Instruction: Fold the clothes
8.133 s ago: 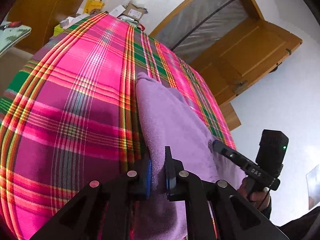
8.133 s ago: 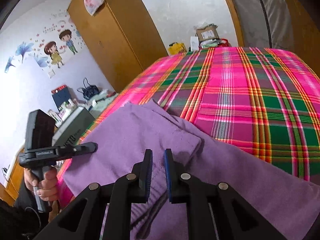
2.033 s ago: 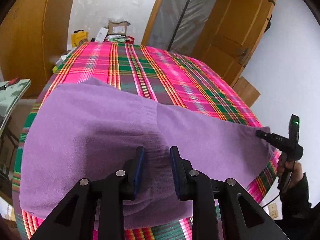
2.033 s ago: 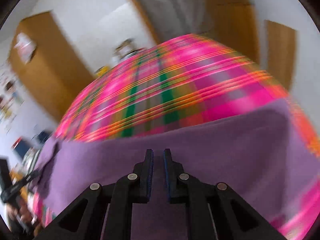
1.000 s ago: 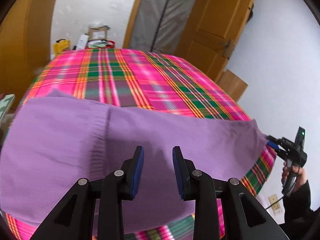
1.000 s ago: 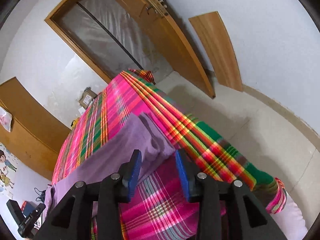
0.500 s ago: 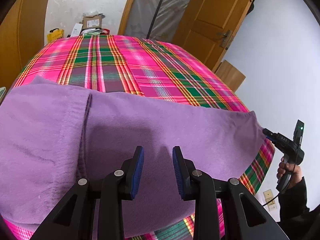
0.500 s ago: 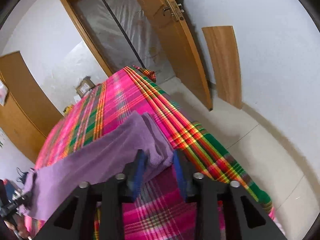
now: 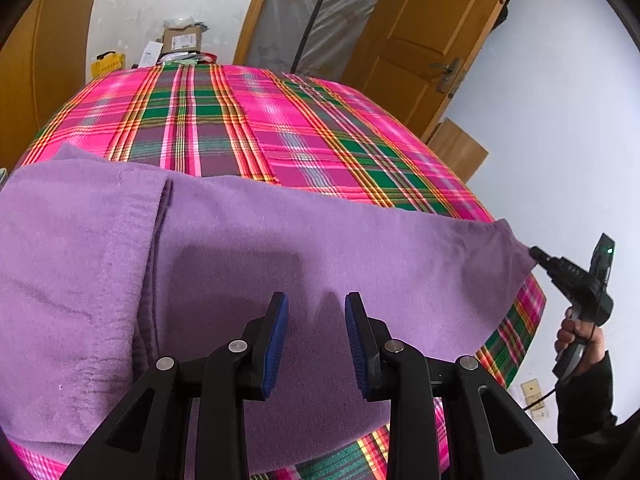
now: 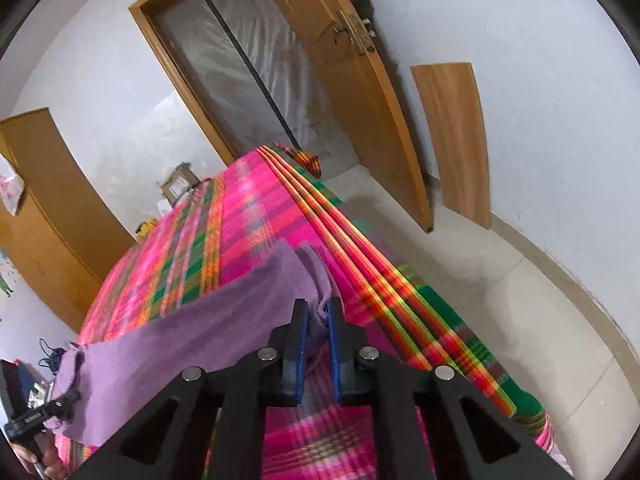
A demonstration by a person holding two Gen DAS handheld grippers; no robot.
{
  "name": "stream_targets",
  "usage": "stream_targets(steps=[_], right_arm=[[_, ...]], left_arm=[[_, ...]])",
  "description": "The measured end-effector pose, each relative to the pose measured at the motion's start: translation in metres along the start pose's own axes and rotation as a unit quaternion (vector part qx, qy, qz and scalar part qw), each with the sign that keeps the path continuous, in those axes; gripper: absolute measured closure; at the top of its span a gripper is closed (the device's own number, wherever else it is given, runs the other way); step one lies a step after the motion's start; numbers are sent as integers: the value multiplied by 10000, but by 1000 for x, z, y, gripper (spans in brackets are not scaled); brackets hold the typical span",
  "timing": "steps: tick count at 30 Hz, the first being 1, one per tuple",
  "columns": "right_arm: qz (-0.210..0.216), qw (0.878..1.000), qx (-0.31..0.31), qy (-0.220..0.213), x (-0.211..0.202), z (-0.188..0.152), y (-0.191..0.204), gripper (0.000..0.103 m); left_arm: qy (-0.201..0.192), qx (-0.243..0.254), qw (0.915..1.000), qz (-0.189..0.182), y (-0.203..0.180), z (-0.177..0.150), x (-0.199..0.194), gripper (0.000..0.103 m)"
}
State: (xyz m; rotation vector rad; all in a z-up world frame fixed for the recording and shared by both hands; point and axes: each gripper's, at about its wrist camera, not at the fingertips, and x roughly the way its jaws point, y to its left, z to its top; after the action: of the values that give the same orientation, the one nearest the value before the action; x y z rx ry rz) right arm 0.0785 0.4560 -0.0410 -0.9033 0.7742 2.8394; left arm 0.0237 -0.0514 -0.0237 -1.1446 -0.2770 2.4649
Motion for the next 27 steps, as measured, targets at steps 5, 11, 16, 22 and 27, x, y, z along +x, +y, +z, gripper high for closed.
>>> stream_targets(steps=[5,11,16,22,27], right_arm=[[376,9992,-72,-129,-10,13,21,93],[860,9958,-234,-211,-19,26,55,93],[1257,9908,-464,-174,-18,31,88,94],[1661,9831,-763,-70,-16,31,127,94],[2095,9724,-1020,111,-11,26,164,94]], left_arm=[[-11,-21,10000,-38,1,0,0,73],[-23,-2,10000,-94,0,-1,-1,73],[-76,-34,9999,-106,2,-2,-5,73],[-115,-64,9998,-135,6,-4,-9,73],[-124,-90,9997,-182,8,-5,-11,73]])
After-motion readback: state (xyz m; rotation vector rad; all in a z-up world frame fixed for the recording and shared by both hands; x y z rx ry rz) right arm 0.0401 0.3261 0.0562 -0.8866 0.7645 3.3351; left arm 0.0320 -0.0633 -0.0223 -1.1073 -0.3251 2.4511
